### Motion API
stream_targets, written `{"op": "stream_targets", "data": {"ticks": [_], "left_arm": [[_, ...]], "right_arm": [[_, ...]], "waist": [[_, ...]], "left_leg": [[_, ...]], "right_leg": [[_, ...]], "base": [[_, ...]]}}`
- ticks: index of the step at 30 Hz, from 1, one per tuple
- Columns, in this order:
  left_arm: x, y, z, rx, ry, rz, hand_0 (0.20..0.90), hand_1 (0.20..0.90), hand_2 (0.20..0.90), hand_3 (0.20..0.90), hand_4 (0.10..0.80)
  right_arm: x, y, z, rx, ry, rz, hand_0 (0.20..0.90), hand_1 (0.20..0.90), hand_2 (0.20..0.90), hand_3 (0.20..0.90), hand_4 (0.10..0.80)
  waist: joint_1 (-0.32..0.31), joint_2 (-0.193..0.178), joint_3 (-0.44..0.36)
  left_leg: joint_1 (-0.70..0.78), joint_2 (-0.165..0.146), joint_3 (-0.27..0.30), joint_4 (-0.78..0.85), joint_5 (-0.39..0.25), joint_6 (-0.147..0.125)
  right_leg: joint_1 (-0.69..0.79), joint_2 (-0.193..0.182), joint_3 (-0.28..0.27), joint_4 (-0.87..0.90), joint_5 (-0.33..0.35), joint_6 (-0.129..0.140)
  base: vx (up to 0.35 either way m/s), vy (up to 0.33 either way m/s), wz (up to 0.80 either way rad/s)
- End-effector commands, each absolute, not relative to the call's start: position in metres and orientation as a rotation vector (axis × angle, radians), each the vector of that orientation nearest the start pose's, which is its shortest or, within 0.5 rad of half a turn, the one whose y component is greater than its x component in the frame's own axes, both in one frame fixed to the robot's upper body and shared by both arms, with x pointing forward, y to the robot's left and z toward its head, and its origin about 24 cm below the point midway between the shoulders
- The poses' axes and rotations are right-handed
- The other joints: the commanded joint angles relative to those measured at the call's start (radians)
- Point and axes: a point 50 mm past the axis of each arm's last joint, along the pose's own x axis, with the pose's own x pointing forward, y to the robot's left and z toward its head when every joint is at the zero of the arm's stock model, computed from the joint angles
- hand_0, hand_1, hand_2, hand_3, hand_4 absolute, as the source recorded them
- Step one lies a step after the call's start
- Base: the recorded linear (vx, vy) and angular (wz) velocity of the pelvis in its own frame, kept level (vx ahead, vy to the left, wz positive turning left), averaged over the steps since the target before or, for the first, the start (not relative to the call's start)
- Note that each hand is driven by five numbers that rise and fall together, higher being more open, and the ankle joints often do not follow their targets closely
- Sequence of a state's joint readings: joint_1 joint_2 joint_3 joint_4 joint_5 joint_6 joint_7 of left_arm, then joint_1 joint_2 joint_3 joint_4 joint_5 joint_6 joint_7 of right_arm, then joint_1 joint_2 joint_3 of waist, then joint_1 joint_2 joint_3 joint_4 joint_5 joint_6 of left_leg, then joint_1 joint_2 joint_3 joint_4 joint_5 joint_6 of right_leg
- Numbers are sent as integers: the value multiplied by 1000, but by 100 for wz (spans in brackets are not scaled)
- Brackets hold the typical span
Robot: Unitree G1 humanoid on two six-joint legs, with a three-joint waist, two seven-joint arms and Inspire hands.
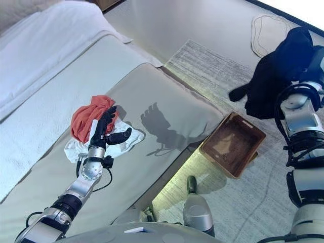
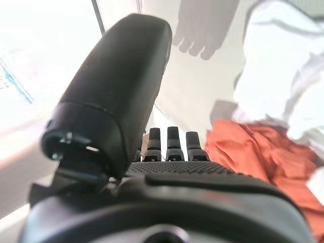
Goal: Pick up the clothes from the bed and place them into the basket
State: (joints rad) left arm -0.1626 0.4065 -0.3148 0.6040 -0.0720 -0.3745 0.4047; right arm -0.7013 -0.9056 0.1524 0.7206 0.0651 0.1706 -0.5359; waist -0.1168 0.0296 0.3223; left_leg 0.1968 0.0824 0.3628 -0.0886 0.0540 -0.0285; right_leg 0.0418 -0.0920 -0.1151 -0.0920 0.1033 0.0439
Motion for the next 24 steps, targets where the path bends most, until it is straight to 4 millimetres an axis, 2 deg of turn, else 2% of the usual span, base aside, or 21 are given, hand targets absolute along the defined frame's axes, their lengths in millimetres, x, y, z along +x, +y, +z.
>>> {"op": "stream_targets", "data": {"ticks": [1,9,12,21,24], "left_arm": [[262,205,-3,446,-50,103,900,900,900,900,800],[272,193,5,423,-93,95,900,900,900,900,800],[271,190,4,410,-92,90,900,900,900,900,800],[273,186,7,396,-99,64,900,900,900,900,800],[273,185,7,391,-99,58,900,900,900,900,800]], "right_arm": [[311,-386,252,-869,-244,-987,300,300,300,200,100],[309,-393,264,-915,-229,-981,300,300,300,200,100],[307,-399,261,-925,-196,-974,300,300,300,200,100],[305,-410,236,-896,-90,-954,300,300,300,200,100],[308,-408,219,-911,-27,-890,300,300,300,200,100]], "waist": [[7,-16,-162],[-23,28,-121],[-28,44,-115],[-22,84,-92],[-18,93,-89]], "left_leg": [[-9,69,-1,1,-95,-79],[-31,58,10,1,-90,-86],[-32,53,16,1,-88,-89],[-54,47,5,1,-75,-94],[-58,41,0,1,-72,-92]], "right_leg": [[-13,-38,1,5,-46,46],[-57,-37,28,5,-40,46],[-61,-38,32,5,-43,42],[-80,-46,23,5,-42,37],[-80,-46,21,5,-43,36]], "base": [[-3,-5,-11],[-43,2,-10],[19,-2,-5],[-17,-23,0],[0,0,0]]}}
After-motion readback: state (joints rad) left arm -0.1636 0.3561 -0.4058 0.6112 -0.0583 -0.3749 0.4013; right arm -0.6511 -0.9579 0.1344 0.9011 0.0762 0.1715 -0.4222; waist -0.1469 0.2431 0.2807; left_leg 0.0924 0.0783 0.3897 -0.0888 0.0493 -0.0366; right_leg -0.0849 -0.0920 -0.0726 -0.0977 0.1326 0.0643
